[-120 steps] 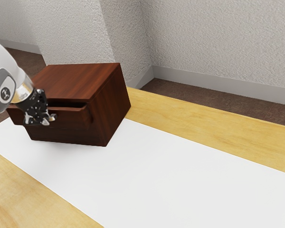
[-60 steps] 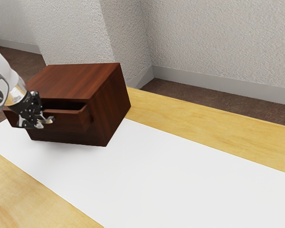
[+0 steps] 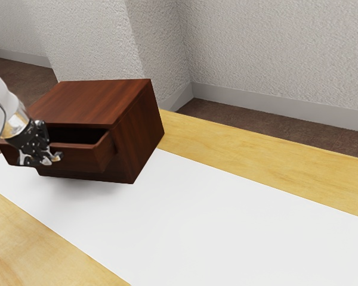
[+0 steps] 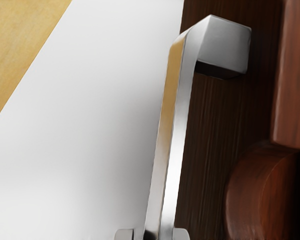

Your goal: Pull the drawer handle with one arm to open the drawer

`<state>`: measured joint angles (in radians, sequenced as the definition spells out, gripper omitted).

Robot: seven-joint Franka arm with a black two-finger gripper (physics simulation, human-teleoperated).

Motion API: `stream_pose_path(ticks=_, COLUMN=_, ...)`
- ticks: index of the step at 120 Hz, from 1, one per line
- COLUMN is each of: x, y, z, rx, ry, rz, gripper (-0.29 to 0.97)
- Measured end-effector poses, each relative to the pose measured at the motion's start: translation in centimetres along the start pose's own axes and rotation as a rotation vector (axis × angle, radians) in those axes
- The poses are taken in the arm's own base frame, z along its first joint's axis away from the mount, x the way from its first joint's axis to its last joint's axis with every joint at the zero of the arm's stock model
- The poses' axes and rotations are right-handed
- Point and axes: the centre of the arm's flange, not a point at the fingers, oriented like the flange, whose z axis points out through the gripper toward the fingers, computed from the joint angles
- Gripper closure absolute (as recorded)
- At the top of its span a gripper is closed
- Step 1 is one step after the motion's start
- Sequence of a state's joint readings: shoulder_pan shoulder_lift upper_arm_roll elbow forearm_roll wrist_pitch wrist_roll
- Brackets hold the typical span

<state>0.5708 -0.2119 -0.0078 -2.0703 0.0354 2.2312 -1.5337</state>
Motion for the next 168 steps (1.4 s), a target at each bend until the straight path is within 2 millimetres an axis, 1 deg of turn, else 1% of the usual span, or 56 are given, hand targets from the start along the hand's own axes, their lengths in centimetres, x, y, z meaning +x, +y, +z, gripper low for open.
stream_pose_path(ticks=9, x=0.0, y=-0.4, z=-0.1, rx=0.002, ry=0.0, rz=-0.001, gripper=0.7)
stream_pose_path(ticks=38, x=1.1, y=-2.3, z=-0.7, rx=0.005, ry=0.009, rz=-0.02, gripper=0.71)
stream_pose_path(ticks=61, x=1.2, y=-2.9, z=-0.8, rx=0.008, ry=0.012, rz=-0.021, gripper=0.72)
stream_pose_path(ticks=123, x=1.6, y=-5.6, z=-1.7, rx=0.006, ry=0.018, rz=-0.033, gripper=0.73)
stream_pose_path(ticks=149, x=2.0, y=-7.1, z=-2.4, rx=-0.001, ry=0.025, rz=-0.046, gripper=0.73)
stream_pose_path(ticks=168, x=2.0, y=-7.9, z=-2.5, rx=0.0, ry=0.026, rz=-0.048, gripper=0.73)
